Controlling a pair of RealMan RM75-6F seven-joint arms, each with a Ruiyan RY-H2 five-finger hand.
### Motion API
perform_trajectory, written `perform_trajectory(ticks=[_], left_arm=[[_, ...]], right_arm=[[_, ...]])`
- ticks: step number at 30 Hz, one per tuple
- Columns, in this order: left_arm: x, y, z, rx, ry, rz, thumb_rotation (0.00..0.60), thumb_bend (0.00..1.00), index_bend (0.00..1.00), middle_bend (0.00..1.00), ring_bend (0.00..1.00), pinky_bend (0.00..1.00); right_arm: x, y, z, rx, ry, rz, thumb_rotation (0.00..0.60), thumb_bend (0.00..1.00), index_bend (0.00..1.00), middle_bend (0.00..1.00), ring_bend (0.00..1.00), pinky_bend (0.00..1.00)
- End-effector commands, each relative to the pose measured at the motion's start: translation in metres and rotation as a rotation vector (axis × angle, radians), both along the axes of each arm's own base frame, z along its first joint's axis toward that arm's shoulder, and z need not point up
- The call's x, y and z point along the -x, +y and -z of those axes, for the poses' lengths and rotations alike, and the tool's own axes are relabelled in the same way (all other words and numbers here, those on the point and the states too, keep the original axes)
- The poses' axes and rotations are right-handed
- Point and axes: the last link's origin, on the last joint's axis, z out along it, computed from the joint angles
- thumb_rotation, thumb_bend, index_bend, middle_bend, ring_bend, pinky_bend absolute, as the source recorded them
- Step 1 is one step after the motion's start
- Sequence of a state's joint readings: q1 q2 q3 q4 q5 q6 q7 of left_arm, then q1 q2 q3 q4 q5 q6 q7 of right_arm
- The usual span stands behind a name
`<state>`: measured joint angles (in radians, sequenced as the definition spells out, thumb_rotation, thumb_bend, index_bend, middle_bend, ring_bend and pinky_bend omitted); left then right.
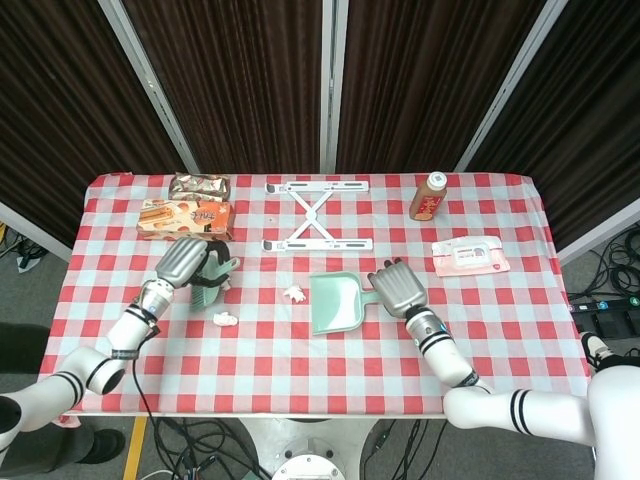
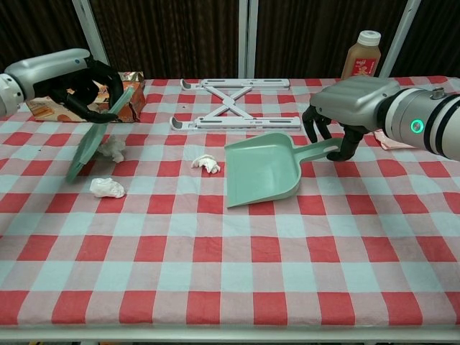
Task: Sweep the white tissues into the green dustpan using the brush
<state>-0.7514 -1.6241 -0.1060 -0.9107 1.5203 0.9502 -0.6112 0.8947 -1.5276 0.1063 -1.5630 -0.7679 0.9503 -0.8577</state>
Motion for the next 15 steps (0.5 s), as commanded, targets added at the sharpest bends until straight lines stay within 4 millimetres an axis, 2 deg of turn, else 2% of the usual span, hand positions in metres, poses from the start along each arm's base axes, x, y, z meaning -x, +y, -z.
perform_trajectory(ticks=[1, 7, 15], left_arm=[[-0.014, 0.002, 0.014, 0.048, -0.023, 0.037, 0.600, 0.42, 0.57, 0.57, 0.77, 0.89], [-0.032, 0.006, 0.027, 0.084, -0.048, 0.090, 0.600, 0.42, 0.57, 0.57, 0.77, 0.89], [-0.058, 0.000, 0.040, 0.155, -0.160, 0.122, 0.600, 0.42, 0.57, 0.57, 0.77, 0.88]], right_arm=[[-0.004, 0.000, 0.003, 0.005, -0.007, -0.001, 0.600, 0.39, 0.62, 0.60, 0.30, 0.35], [-0.010, 0.001, 0.011, 0.010, -0.031, 0.006, 0.600, 0.40, 0.62, 0.60, 0.30, 0.35], [-0.013, 0.004, 0.024, 0.004, -0.058, 0.015, 0.600, 0.40, 0.62, 0.60, 0.30, 0.35]])
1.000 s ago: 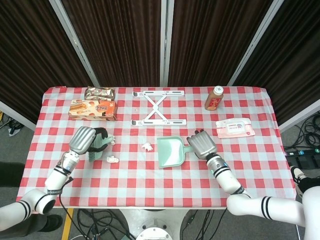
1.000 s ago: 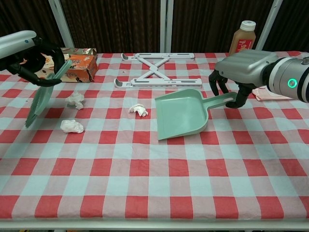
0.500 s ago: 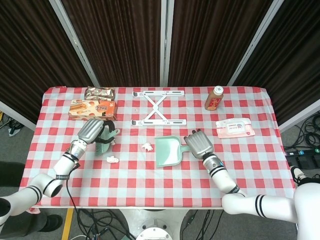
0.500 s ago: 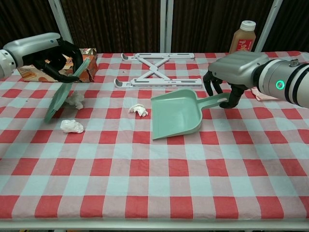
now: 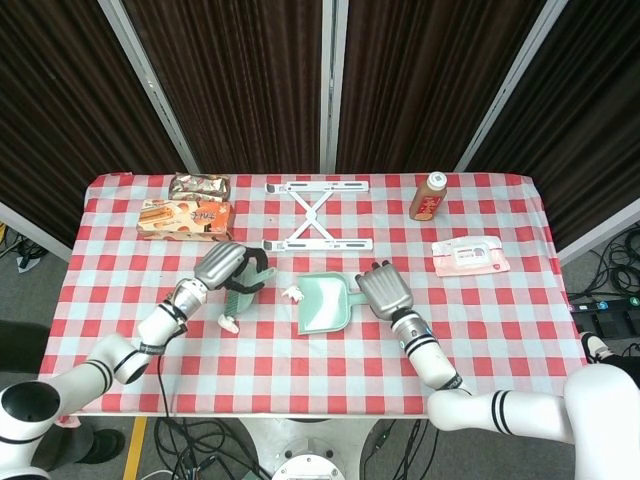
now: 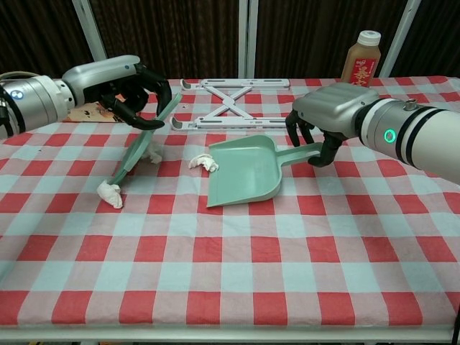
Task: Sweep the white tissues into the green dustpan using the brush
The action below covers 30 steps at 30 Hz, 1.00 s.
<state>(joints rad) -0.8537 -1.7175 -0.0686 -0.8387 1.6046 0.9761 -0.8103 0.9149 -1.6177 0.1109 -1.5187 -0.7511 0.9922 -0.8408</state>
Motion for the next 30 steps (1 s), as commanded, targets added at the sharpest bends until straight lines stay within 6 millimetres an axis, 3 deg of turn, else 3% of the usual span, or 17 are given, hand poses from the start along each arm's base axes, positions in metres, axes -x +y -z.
perform_trajectory(ticks=[1, 9, 14, 18, 23, 30], left_arm=[[-0.014, -0.004, 0.006, 0.031, -0.038, 0.025, 0.600, 0.42, 0.57, 0.57, 0.77, 0.88], [-0.047, -0.012, 0.016, 0.099, -0.134, 0.068, 0.600, 0.42, 0.57, 0.57, 0.76, 0.88], [-0.053, -0.017, 0.006, 0.101, -0.176, 0.090, 0.600, 0.42, 0.57, 0.57, 0.76, 0.88], [-0.038, -0.016, -0.013, 0.039, -0.159, 0.073, 0.600, 0.42, 0.57, 0.57, 0.76, 0.88], [-0.005, -0.018, -0.039, -0.045, -0.136, -0.029, 0.600, 0.42, 0.57, 0.57, 0.76, 0.88], [0.026, -0.044, -0.040, -0.075, -0.088, -0.132, 0.600, 0.44, 0.57, 0.57, 0.76, 0.88]], right_arm=[[0.000, 0.001, 0.004, -0.001, -0.008, 0.002, 0.600, 0.40, 0.62, 0.60, 0.30, 0.35], [0.002, 0.000, 0.007, 0.010, -0.027, 0.005, 0.600, 0.40, 0.62, 0.60, 0.30, 0.35], [0.008, -0.002, 0.004, 0.014, -0.036, 0.014, 0.600, 0.40, 0.63, 0.60, 0.30, 0.35], [0.012, -0.003, -0.001, 0.018, -0.026, 0.005, 0.600, 0.40, 0.63, 0.60, 0.30, 0.35], [0.015, -0.005, -0.003, 0.009, -0.017, -0.014, 0.600, 0.40, 0.63, 0.60, 0.30, 0.35], [0.015, -0.005, -0.002, -0.002, -0.004, -0.044, 0.600, 0.40, 0.63, 0.60, 0.30, 0.34]])
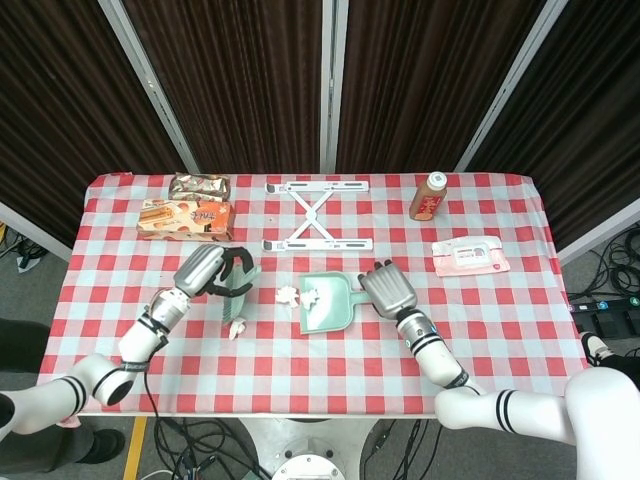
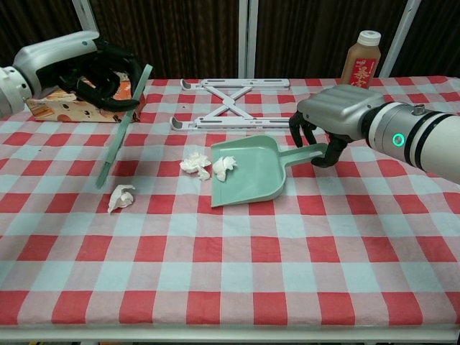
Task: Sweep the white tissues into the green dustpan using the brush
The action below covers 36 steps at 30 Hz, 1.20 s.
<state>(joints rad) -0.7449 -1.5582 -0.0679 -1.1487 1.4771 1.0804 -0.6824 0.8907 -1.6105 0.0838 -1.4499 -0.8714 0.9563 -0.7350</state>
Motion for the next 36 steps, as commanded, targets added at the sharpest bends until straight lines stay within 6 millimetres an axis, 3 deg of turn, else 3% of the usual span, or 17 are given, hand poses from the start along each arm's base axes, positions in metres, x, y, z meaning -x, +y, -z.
perform_trajectory(ticks=[1, 9, 15, 24, 36], left_arm=[[0.012, -0.016, -0.002, -0.024, 0.028, -0.044, 0.600, 0.44, 0.57, 0.57, 0.76, 0.88], [0.014, -0.046, 0.003, -0.049, 0.039, -0.111, 0.600, 0.44, 0.57, 0.57, 0.76, 0.88], [0.003, -0.062, 0.015, -0.081, -0.017, -0.179, 0.600, 0.45, 0.57, 0.57, 0.76, 0.88], [-0.017, -0.043, 0.045, -0.096, -0.040, -0.207, 0.600, 0.46, 0.57, 0.57, 0.77, 0.88], [-0.050, -0.010, 0.064, -0.061, -0.100, -0.178, 0.600, 0.46, 0.57, 0.57, 0.76, 0.88]], right_arm=[[0.001, -0.001, -0.001, 0.000, 0.007, -0.006, 0.600, 0.40, 0.63, 0.60, 0.30, 0.34], [0.001, -0.004, -0.002, 0.003, 0.022, -0.017, 0.600, 0.40, 0.63, 0.60, 0.30, 0.34], [-0.001, -0.006, -0.001, 0.000, 0.023, -0.023, 0.600, 0.40, 0.63, 0.60, 0.30, 0.34], [-0.002, -0.005, 0.000, 0.000, 0.026, -0.030, 0.600, 0.40, 0.63, 0.60, 0.30, 0.34], [-0.011, -0.002, 0.008, -0.007, 0.001, -0.033, 0.600, 0.40, 0.64, 0.60, 0.30, 0.33]])
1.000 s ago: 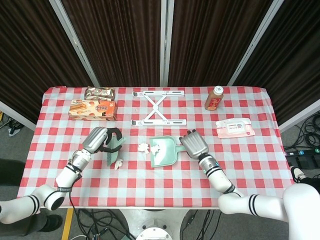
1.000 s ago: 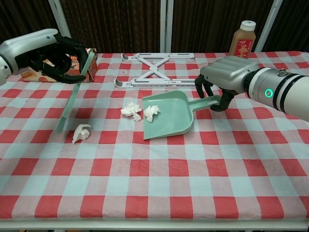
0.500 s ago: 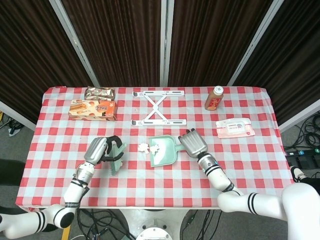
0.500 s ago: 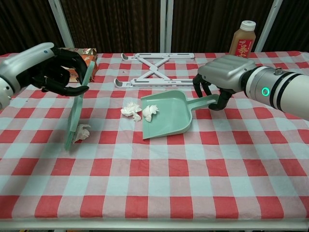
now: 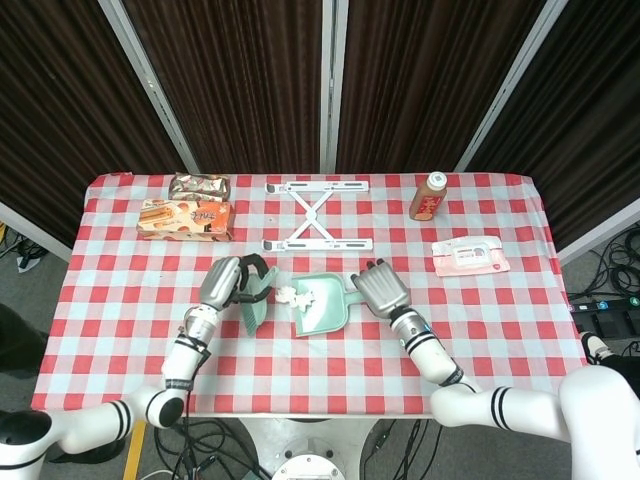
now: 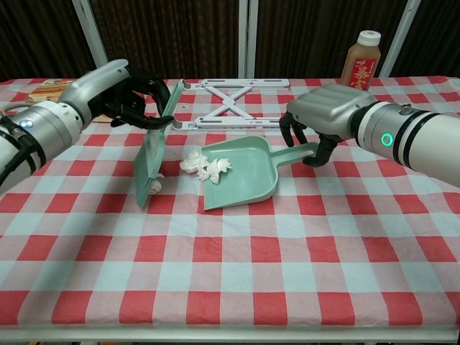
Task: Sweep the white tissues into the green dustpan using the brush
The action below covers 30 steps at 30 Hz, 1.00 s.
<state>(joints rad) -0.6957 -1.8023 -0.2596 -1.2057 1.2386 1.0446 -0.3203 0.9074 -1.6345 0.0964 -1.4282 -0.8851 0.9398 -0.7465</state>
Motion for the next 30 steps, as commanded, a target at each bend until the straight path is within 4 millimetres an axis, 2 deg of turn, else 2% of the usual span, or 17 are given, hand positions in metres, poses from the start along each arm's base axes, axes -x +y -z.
perform_trajectory(ticks=[1, 13, 22, 26, 30], left_arm=[[-0.014, 0.005, 0.004, 0.003, -0.023, 0.030, 0.600, 0.46, 0.57, 0.57, 0.76, 0.88], [-0.049, 0.010, 0.022, 0.066, -0.065, 0.101, 0.600, 0.46, 0.57, 0.57, 0.76, 0.88], [-0.077, 0.014, 0.030, 0.130, -0.112, 0.125, 0.600, 0.46, 0.57, 0.57, 0.75, 0.87], [-0.082, 0.014, 0.031, 0.153, -0.153, 0.098, 0.600, 0.46, 0.57, 0.57, 0.75, 0.87], [-0.081, 0.017, 0.023, 0.131, -0.159, 0.098, 0.600, 0.46, 0.57, 0.57, 0.75, 0.87]], right_arm=[[-0.002, 0.000, 0.002, 0.001, -0.005, 0.000, 0.600, 0.40, 0.64, 0.60, 0.30, 0.33], [-0.010, 0.002, 0.013, 0.001, -0.060, 0.016, 0.600, 0.41, 0.64, 0.60, 0.30, 0.33], [-0.005, 0.008, 0.023, -0.017, -0.131, 0.035, 0.600, 0.41, 0.64, 0.60, 0.30, 0.33], [-0.003, 0.008, 0.023, -0.011, -0.156, 0.036, 0.600, 0.41, 0.64, 0.60, 0.30, 0.33], [0.000, 0.007, 0.023, -0.016, -0.177, 0.052, 0.600, 0.41, 0.64, 0.60, 0.30, 0.33]])
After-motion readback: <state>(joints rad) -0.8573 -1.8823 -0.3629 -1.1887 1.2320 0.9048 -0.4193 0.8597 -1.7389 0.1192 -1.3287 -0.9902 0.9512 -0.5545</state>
